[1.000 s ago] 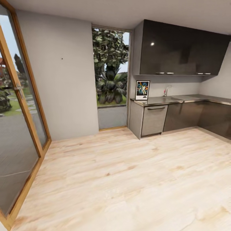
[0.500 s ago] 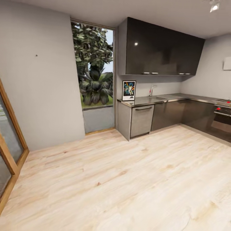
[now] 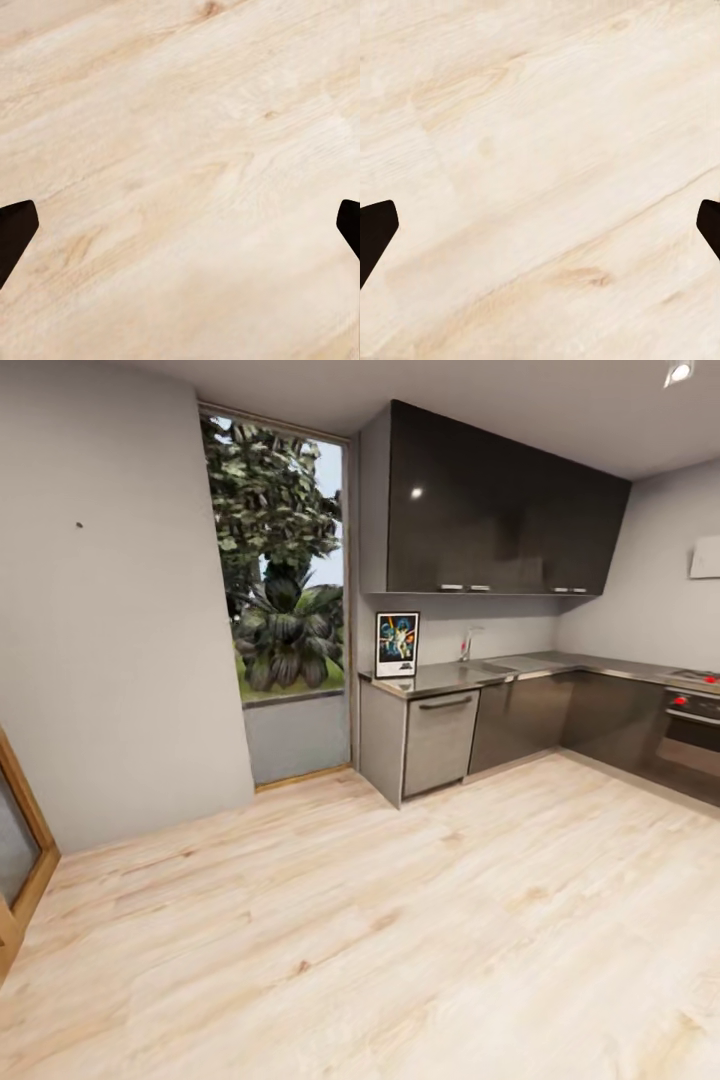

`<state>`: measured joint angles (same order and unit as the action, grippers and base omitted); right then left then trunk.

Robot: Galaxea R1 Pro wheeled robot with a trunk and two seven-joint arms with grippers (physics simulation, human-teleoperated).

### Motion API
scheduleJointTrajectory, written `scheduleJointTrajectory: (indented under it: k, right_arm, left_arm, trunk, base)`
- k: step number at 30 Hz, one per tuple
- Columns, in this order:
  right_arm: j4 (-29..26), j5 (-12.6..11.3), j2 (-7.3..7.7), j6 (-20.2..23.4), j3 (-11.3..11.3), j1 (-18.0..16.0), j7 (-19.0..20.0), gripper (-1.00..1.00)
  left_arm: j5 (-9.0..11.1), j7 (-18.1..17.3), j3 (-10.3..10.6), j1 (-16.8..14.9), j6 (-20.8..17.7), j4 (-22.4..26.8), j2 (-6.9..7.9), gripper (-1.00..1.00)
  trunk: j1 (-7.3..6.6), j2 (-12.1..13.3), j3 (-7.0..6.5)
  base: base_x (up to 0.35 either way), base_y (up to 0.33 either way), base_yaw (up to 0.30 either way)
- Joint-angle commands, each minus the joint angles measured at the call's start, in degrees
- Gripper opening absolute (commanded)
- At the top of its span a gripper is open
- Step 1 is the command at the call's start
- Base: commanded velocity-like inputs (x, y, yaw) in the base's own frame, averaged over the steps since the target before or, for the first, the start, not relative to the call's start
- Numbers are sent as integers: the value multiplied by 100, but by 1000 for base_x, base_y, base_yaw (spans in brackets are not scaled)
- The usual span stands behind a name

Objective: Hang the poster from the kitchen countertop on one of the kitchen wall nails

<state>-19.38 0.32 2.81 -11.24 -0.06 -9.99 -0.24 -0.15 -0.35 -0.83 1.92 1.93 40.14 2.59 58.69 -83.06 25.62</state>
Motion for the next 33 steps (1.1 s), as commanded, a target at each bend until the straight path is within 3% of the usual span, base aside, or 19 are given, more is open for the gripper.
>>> scheduleJointTrajectory:
  k: [1,33]
  right_arm:
    - [4,3,0,-18,-1,-3,-2,100]
    - [-5,21,0,-23,20,-3,-2,100]
  left_arm:
    - [0,-5,-4,1,11,4,9,100]
    - [-4,53,-13,1,0,-32,48,100]
  trunk:
    - [4,-2,5]
    - [4,-2,5]
  base:
    - [335,138,-2]
    - [335,142,0]
